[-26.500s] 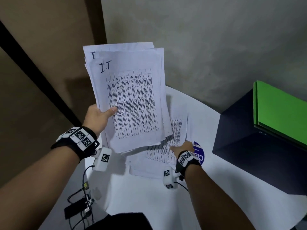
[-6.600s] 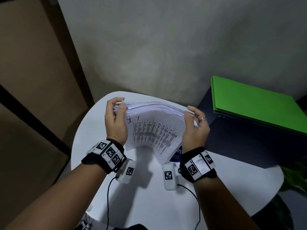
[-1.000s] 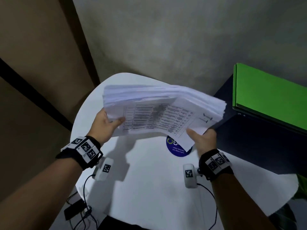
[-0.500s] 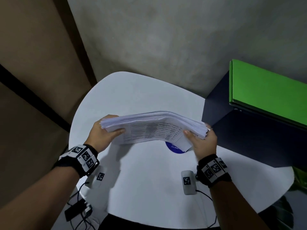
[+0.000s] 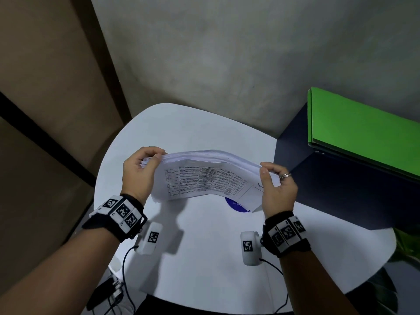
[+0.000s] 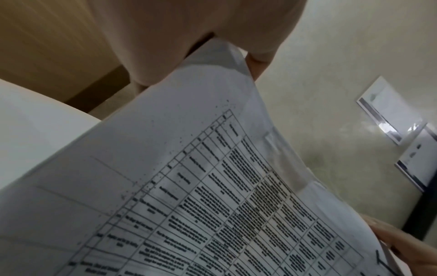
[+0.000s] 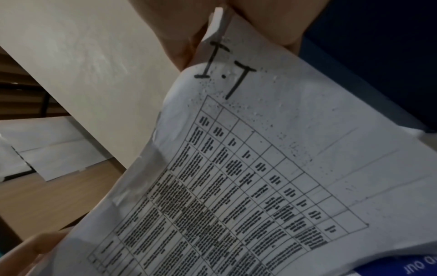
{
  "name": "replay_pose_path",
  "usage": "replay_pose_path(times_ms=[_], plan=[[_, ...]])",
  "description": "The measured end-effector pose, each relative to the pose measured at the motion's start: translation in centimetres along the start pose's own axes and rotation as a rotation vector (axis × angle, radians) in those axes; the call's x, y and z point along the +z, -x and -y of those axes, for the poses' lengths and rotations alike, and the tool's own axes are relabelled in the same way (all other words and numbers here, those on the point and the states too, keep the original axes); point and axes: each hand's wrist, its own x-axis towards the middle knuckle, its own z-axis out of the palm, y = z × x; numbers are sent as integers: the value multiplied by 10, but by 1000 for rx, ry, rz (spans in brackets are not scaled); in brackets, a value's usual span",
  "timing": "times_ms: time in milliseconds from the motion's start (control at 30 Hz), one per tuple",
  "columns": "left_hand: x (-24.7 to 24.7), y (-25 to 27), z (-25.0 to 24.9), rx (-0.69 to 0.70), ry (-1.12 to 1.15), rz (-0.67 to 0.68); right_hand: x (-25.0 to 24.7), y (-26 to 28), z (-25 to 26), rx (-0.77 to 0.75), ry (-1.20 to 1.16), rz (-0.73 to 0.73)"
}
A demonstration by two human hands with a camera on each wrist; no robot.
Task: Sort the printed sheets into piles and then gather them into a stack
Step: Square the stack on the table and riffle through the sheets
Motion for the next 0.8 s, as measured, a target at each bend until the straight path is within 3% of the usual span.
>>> replay_pose_path(times_ms=[200, 333, 533, 800], plan=[[-1, 0, -7, 42, -103, 59, -6, -1, -7, -236, 181, 107], [-2, -1, -7, 69, -132, 56, -8, 0, -9, -283, 261, 135], [-4, 0, -7, 438, -441, 170, -9, 5, -11, -329, 513, 284], [-13, -4, -8, 602, -799, 256, -10, 4, -8, -336, 741, 291]])
